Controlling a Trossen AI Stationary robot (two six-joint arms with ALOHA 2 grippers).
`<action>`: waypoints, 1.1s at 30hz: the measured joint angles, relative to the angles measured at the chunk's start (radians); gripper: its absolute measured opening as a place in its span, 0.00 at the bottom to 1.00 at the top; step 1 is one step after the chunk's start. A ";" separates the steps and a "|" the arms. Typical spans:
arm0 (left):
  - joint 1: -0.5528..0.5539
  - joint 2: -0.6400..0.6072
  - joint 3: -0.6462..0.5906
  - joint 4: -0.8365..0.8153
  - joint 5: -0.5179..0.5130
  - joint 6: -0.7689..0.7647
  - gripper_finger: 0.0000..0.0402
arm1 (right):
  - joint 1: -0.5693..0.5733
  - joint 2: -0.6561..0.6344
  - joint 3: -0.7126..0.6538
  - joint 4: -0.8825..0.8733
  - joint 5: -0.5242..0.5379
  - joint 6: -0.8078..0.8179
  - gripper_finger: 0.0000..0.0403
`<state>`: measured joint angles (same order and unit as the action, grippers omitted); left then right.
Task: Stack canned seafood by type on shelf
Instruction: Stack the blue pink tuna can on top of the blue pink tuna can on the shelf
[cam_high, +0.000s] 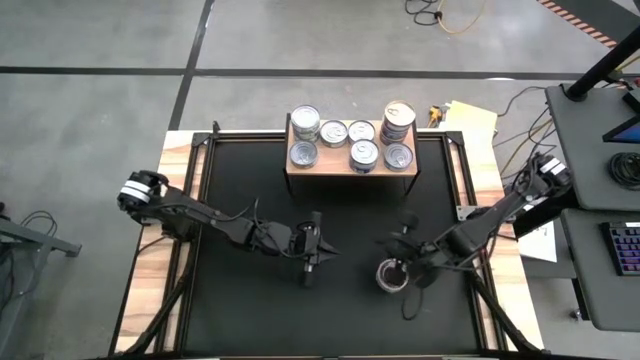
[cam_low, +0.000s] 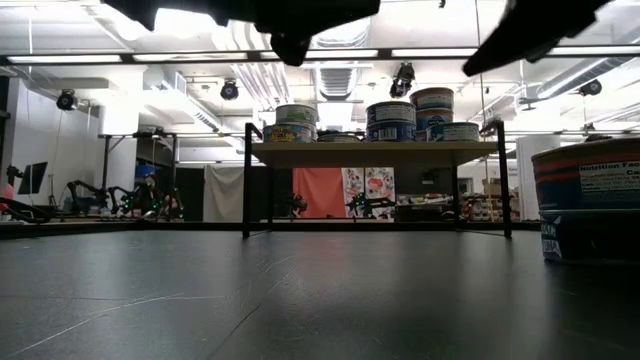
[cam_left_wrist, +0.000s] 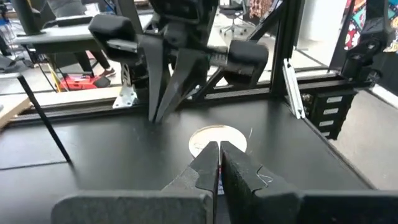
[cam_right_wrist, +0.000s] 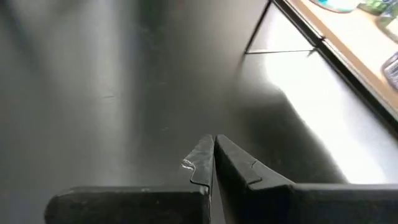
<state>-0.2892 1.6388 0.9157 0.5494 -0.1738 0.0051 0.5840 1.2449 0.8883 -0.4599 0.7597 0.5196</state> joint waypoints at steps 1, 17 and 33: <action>0.000 0.010 0.000 0.007 0.000 0.000 0.00 | 0.011 -0.016 -0.028 0.033 0.000 -0.001 0.02; -0.003 0.077 0.000 0.158 0.001 0.016 0.00 | 0.184 -0.021 -0.108 0.174 0.072 -0.013 0.02; -0.008 0.122 0.000 0.212 0.160 0.115 0.00 | 0.213 0.010 -0.111 0.136 0.018 0.594 0.02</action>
<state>-0.2969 1.7611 0.9161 0.7616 -0.0142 0.1197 0.7970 1.2551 0.7773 -0.3243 0.7780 1.1139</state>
